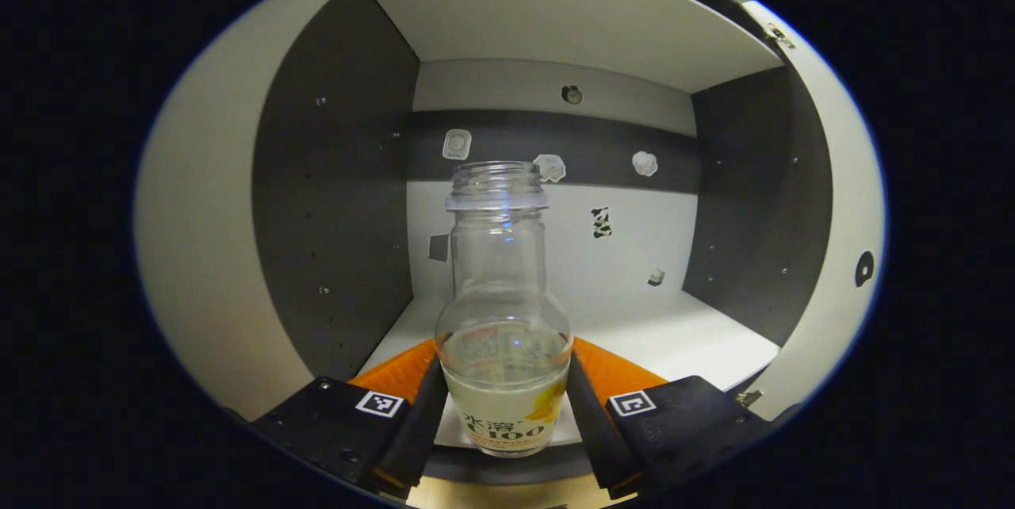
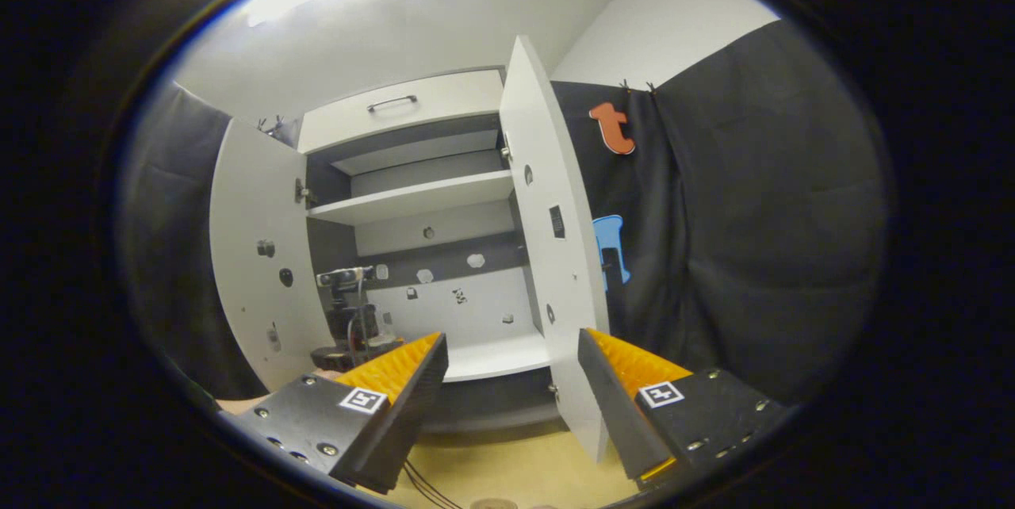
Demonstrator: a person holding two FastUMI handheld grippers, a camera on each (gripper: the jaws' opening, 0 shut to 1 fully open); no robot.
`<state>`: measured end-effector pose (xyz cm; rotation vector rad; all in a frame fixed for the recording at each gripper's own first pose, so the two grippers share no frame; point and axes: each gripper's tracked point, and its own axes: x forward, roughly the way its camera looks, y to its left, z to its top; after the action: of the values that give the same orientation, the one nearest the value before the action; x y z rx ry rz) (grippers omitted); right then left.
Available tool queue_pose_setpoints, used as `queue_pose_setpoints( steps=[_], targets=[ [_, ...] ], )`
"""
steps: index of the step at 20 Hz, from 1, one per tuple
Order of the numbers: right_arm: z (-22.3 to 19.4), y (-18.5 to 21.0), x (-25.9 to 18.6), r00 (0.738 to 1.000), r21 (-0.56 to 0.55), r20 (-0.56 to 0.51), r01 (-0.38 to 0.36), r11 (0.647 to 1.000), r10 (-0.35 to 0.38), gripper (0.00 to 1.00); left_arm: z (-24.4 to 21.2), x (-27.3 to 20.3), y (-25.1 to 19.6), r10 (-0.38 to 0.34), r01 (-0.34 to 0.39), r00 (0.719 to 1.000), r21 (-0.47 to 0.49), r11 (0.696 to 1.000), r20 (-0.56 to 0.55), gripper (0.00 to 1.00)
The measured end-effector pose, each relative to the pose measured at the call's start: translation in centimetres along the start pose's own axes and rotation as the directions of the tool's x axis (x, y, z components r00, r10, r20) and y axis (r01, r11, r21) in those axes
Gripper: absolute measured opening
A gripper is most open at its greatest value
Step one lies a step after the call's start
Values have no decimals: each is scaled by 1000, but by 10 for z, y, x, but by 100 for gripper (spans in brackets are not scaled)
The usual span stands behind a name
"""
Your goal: Grasp the bottle in the cabinet with the left hand and place it on the coaster, then close the right door with the right hand and the left door with the left hand.
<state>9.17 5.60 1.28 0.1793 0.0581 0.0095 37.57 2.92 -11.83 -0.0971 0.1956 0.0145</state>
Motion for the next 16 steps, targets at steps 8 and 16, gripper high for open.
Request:
queue_pose_setpoints(
  steps=[8, 16],
  targets=[
    [15, -44, -32, 999, -53, 29, 47, 998, -45, 100, 17, -111, -27, -76, 74, 996, 51, 996, 38, 78],
    [23, -72, -80, 999, -132, 41, 25, 991, -19, 99, -32, -213, -48, -122, 119, 991, 60, 991, 51, 79]
  ],
)
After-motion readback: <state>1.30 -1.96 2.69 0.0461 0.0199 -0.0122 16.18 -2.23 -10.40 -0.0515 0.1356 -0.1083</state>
